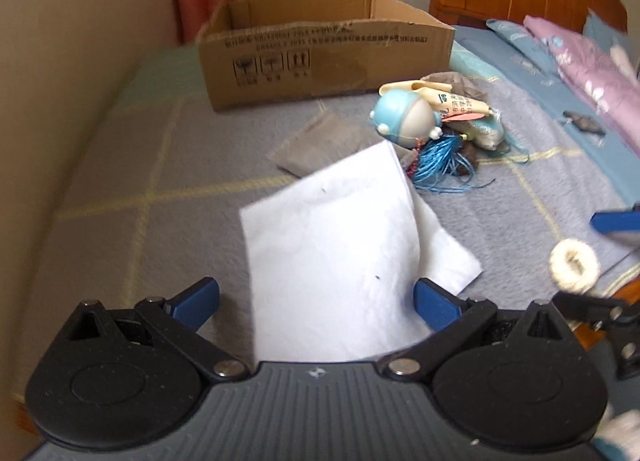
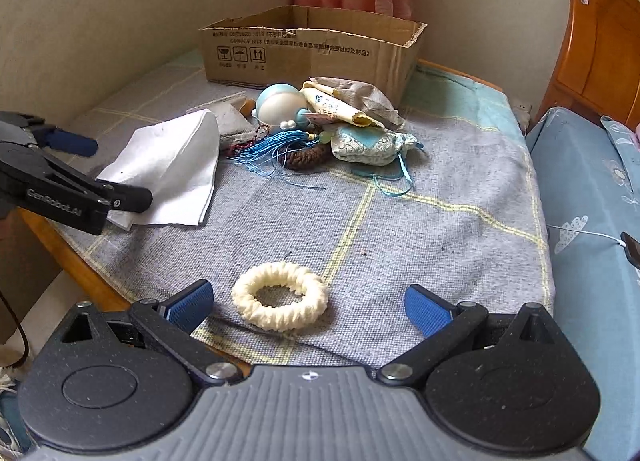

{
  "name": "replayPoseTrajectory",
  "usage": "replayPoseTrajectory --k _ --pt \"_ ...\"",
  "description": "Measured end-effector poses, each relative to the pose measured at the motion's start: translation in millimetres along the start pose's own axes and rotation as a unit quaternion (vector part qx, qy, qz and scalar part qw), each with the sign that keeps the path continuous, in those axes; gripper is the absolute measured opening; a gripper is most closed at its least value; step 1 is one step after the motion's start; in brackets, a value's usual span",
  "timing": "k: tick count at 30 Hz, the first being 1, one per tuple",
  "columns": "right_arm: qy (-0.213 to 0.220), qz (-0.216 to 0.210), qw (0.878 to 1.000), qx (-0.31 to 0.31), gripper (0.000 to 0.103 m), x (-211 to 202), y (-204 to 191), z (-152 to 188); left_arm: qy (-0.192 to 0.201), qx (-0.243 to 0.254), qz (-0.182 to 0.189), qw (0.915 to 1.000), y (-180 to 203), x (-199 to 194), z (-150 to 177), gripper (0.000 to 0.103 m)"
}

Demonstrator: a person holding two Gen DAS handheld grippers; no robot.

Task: Organize soft objects
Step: 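Move the left tool toward the white cloth while the right tool approaches the cream ring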

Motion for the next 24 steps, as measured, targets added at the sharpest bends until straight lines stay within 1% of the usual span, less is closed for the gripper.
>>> replayPoseTrajectory --k 2,5,7,12,14,21,23,24 --pt "0.000 -0.001 1.000 0.003 0.103 0.5 1.1 -0.2 0.003 -0.007 0.005 1.0000 1.8 2.3 -3.7 0.103" --pt "0.001 -0.001 1.000 0.000 0.103 -0.4 1.1 1.1 -0.003 -0.007 0.028 0.9996 11.4 7.7 -8.7 0.103" --pt "0.002 -0.001 1.000 -0.003 0.103 -0.9 0.5 2.3 -0.011 0.002 0.031 0.9995 19.8 14.1 -13.2 0.103" --pt "0.006 -0.003 1.000 -0.005 0.103 -1.5 0.2 3.2 -0.022 0.009 0.010 0.9996 29.9 28.8 -23.3 0.103" --pt "0.007 -0.005 1.000 -0.007 0.103 -2.1 0.1 3.7 -0.023 0.000 0.006 0.9997 30.0 30.7 -26.2 0.103" --pt "0.011 -0.013 1.000 -0.024 0.103 -2.9 -5.4 5.0 -0.025 -0.039 -0.029 0.9985 29.1 38.3 -33.3 0.102" --pt "0.013 -0.015 0.999 -0.027 0.103 -3.5 -6.2 4.9 -0.024 -0.040 -0.032 0.9984 30.2 37.7 -33.4 0.100" --pt "0.014 -0.017 0.999 -0.026 0.103 -3.3 -6.3 4.7 -0.022 -0.039 -0.033 0.9985 30.8 36.4 -32.9 0.095"
Point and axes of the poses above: each gripper's, at about its wrist camera, not at the fingertips, and x roughly the way its jaws point, y to its right, z to its underside, the point moved 5 cm from there along x, roughly the way its jaws point, and after that the axes turned 13 degrees about z, right-handed, at the moved point
